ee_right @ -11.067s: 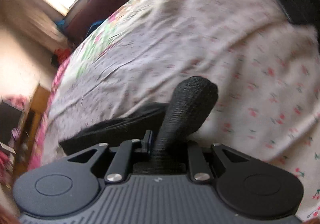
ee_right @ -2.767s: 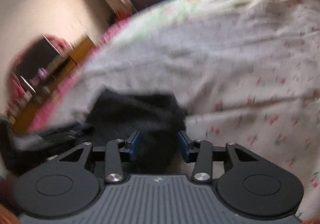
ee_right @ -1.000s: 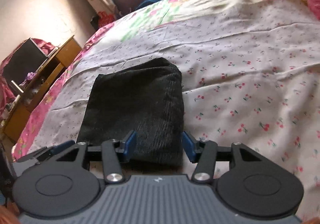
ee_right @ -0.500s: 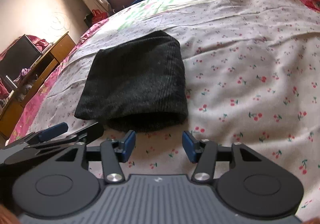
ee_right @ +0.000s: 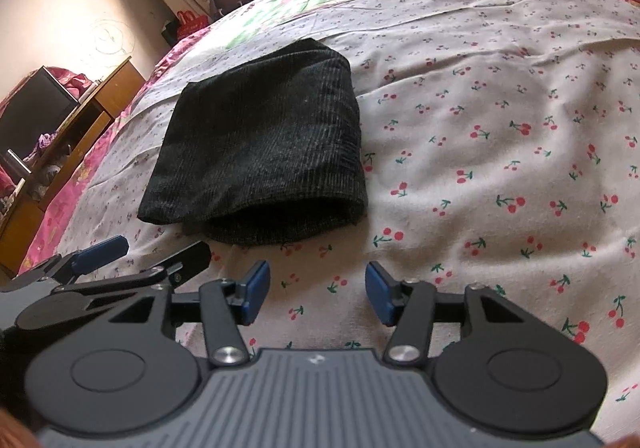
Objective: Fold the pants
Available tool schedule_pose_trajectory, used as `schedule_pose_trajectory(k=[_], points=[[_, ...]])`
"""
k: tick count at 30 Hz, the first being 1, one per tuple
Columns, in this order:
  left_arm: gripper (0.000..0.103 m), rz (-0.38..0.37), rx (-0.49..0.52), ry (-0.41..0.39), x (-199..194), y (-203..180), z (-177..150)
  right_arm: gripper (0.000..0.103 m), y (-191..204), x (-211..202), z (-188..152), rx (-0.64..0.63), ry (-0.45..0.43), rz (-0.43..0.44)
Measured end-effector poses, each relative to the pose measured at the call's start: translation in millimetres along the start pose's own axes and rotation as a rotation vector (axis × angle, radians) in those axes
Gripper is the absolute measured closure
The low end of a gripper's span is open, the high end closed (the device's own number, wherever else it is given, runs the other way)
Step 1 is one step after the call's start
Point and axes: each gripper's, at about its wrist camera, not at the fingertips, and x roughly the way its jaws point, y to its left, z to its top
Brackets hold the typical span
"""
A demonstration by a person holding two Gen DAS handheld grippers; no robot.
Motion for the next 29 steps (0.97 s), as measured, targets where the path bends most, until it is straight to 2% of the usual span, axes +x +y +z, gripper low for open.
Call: schedule_pose_trajectory(k=[29], points=[[0.000,0.021,0.018,0.019,3.8,-1.3,-2.6,0.044,-0.6,4.5,-4.0,-0.004,0.021,0.001]])
